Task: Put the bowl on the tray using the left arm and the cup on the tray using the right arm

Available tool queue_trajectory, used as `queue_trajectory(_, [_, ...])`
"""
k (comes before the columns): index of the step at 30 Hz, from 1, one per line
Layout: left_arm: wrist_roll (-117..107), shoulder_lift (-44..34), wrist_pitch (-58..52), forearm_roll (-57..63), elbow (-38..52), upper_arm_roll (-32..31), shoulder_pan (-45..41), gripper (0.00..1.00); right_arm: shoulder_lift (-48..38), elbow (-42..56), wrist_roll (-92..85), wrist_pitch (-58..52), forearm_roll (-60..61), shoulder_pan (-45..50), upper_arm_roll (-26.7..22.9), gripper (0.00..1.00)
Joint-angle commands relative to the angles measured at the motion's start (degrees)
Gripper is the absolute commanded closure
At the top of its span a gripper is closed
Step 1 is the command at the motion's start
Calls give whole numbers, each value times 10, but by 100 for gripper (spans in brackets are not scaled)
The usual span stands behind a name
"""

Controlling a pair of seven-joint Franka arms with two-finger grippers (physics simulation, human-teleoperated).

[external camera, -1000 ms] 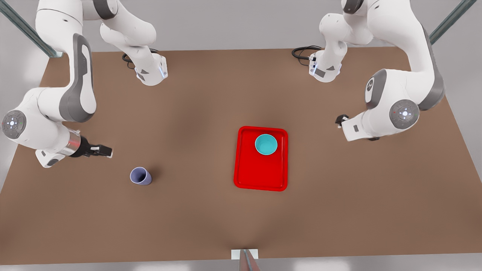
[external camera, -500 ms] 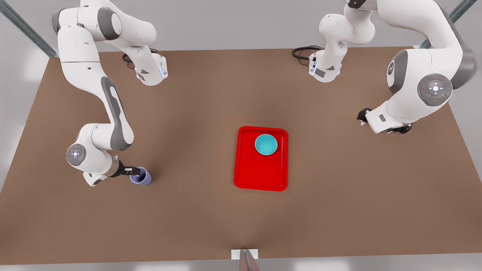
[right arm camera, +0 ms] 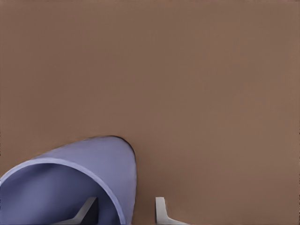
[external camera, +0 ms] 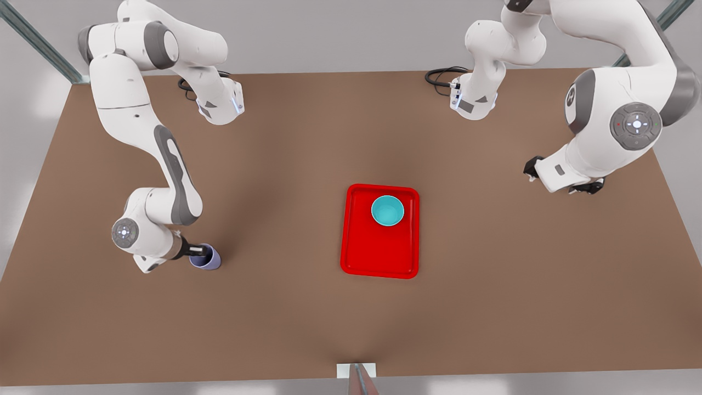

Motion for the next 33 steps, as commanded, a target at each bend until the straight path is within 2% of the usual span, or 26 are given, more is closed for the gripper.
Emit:
queue_trajectory(1, [-2,0,0,0,0,0,0,0,0,1,0,0,0,0,0,79])
queue_trajectory(13, [-4,1,-15,0,-2,2,0,0,-2,5,0,1,1,4,0,79])
queue_trajectory(18, [-6,0,-18,3,-2,10,0,0,-25,31,72,-29,1,59,1,79])
queue_trajectory(20, [-1,3,-24,3,-6,8,-1,0,-25,80,148,-88,0,98,1,79])
queue_trajectory(22, [-4,8,-32,3,-7,10,-1,0,-22,113,223,-99,0,141,2,79])
queue_trajectory(26, [-1,9,-42,3,-7,12,0,0,18,255,335,-189,4,215,2,79])
queue_trajectory(28, [-4,7,-49,4,-5,12,0,0,52,323,387,-214,30,220,28,79])
queue_trajectory(30, [-1,8,-50,4,-5,12,0,0,103,401,435,-214,27,236,80,79])
queue_trajectory(32, [0,6,-52,5,-4,12,0,0,161,490,437,-202,27,285,79,79])
queue_trajectory(33, [0,5,-53,5,-4,12,0,0,166,493,437,-178,27,305,79,79])
